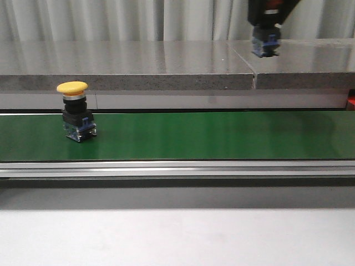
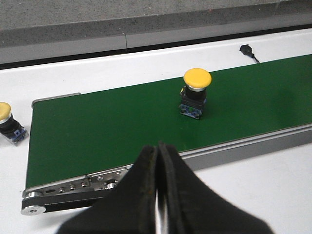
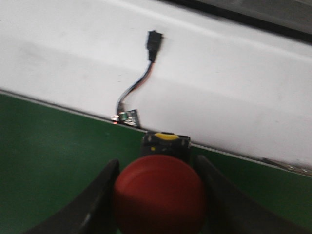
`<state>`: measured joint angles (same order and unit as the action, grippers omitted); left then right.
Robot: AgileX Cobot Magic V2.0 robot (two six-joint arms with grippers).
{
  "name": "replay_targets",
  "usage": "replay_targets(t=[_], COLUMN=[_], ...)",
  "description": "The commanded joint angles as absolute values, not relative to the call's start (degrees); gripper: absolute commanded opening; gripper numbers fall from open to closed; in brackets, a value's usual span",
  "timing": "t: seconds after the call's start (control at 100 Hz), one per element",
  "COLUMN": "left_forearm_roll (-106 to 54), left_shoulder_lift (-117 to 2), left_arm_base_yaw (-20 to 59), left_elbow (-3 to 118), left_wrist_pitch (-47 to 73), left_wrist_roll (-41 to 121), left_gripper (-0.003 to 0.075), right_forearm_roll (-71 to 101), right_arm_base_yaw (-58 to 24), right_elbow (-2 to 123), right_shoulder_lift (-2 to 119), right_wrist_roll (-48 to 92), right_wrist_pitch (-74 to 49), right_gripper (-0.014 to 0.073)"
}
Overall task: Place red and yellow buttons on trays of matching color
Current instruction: 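Carry the red button into the red tray and open the right gripper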
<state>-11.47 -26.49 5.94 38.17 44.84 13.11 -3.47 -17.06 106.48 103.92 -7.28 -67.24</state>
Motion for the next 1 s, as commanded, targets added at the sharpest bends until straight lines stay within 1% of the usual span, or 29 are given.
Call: replay_targets(t=[0.0, 0.35, 0.61, 0.8, 0.99], left_forearm_roll=[-12.8, -12.8, -12.8, -12.8, -12.8], left_shoulder_lift=[-26.9, -26.9, -26.9, -26.9, -26.9], left_arm_base_yaw=[6.4, 6.4, 6.4, 6.4, 6.4], left_elbow=[39.7, 39.7, 39.7, 39.7, 39.7], left_wrist_pitch=[41.1, 41.1, 41.1, 41.1, 41.1], left_wrist_roll=[13.0, 13.0, 13.0, 13.0, 13.0], left_gripper=[-0.0021, -0.0021, -0.0021, -0.0021, -0.0021], right_forearm_roll=[-4.4, -4.4, -4.4, -4.2, -4.1], right_arm_base_yaw=[-12.5, 6.1, 17.8, 23.3, 25.7], right_elbow=[108.3, 108.3, 108.3, 108.3, 108.3], right_shoulder_lift=[100.4, 100.4, 101.7, 104.2, 108.1], right_wrist_roll=[-7.4, -7.4, -8.3, -9.6, -11.5], right_wrist_pitch=[-66.1, -65.7, -64.2, -63.4, -61.0], right_gripper=[0.0152, 0.0152, 0.0152, 0.0152, 0.0152])
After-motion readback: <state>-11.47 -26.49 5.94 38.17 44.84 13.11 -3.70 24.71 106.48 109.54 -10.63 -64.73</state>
